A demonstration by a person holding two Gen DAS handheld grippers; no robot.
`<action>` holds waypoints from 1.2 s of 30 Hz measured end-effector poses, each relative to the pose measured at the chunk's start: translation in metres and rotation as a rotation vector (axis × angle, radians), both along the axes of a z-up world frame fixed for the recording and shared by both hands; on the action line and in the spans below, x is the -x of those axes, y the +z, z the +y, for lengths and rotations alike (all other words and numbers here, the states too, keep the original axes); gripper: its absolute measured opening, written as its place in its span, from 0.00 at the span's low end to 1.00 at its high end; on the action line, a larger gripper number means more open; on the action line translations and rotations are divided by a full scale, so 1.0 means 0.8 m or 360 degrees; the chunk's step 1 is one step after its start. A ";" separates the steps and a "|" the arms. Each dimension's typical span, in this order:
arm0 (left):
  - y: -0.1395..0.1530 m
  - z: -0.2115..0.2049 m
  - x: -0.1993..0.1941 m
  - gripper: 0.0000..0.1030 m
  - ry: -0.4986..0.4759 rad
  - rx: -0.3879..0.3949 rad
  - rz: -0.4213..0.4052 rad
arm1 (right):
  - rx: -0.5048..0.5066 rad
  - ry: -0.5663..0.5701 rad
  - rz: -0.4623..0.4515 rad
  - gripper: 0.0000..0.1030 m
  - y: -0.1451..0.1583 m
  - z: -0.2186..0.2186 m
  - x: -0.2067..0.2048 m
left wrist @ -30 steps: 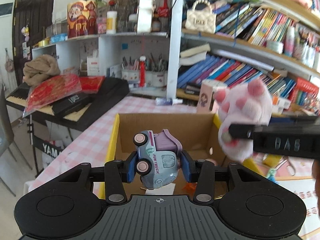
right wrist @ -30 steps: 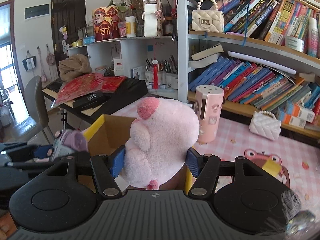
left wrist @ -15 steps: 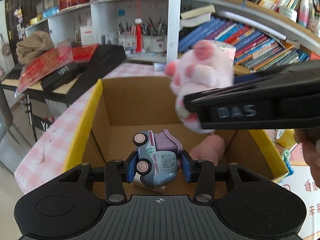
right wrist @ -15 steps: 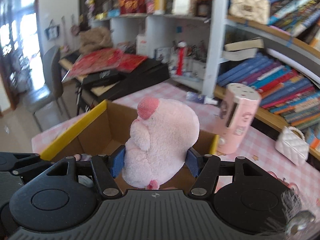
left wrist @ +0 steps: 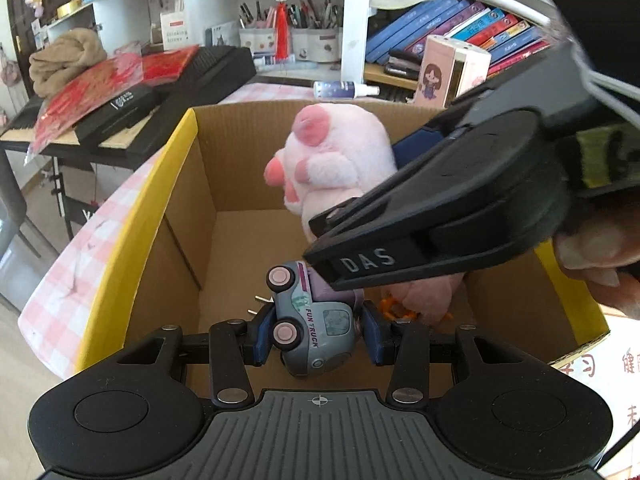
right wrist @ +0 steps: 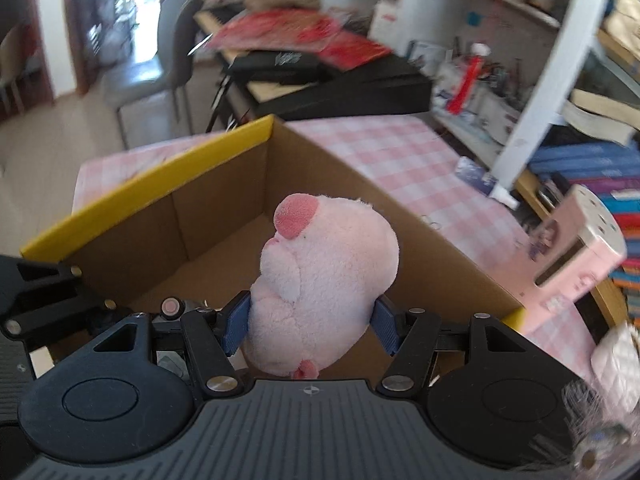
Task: Organize objects
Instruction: 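Lower the truck and pig into the box and open both grippers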
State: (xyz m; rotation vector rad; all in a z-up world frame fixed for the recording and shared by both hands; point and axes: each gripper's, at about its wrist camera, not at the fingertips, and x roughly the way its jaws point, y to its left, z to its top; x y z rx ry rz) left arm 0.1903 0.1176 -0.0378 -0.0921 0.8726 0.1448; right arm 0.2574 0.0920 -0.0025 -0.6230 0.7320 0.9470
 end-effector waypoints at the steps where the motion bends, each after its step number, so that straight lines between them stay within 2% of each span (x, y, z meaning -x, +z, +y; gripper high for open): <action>1: 0.000 0.000 0.000 0.42 0.0000 -0.0007 0.0002 | 0.0013 0.0016 -0.0003 0.59 -0.002 0.003 -0.001; 13: -0.004 0.002 -0.003 0.41 0.0017 -0.0013 0.0022 | 0.0233 0.0062 0.0073 0.59 -0.039 0.023 -0.021; 20: -0.005 0.004 -0.004 0.42 0.0016 -0.0009 0.0022 | 0.0269 0.0046 0.0086 0.58 -0.047 0.025 -0.022; 24: -0.002 0.004 -0.001 0.43 0.0018 -0.0020 -0.0001 | 0.0270 0.0032 0.0069 0.61 -0.046 0.028 -0.022; 27: 0.002 0.006 0.003 0.50 0.0022 -0.0026 -0.0033 | 0.0221 0.0019 0.0022 0.76 -0.039 0.025 -0.020; 28: 0.005 0.006 0.006 0.54 0.0020 -0.0031 -0.0054 | 0.0197 0.0013 0.0021 0.77 -0.035 0.023 -0.019; 36: 0.031 0.005 0.029 0.74 0.0020 -0.0075 -0.0219 | -0.0047 -0.0108 -0.0029 0.80 0.008 -0.005 -0.002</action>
